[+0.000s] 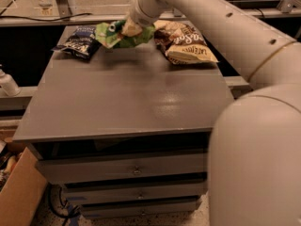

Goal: Move green rice chip bag near blue chip bag

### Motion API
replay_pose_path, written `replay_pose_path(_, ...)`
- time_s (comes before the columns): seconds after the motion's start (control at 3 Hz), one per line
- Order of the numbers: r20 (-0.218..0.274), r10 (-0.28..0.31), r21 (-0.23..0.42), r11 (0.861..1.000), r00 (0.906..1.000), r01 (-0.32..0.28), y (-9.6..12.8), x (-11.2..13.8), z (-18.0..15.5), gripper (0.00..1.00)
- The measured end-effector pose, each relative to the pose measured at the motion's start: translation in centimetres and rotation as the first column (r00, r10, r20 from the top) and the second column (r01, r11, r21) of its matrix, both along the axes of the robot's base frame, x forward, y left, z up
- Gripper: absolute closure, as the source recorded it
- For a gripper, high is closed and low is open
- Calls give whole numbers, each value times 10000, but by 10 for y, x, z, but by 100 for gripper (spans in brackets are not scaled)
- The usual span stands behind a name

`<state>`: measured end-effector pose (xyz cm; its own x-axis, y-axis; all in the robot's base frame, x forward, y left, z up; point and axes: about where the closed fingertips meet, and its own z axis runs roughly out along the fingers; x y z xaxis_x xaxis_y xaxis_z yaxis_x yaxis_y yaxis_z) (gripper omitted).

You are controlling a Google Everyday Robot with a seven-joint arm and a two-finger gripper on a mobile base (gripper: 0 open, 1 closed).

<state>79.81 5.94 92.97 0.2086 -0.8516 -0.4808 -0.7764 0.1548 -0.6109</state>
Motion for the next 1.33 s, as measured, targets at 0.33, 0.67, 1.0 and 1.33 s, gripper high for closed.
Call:
replay_pose_path(0.33,228,82,-29,10000,9997,-81,13,31,-1,100)
replay_pose_path(0.67,179,224,145,9996,9996,-227,26,43,-11,100)
replay_pose_path(1.0,-12,687,317,9971,9976,-686,49,43,-23,100)
replay_pose_path(1.33,-296,1378,371,9899,9900,-1367,78,35,-36,100)
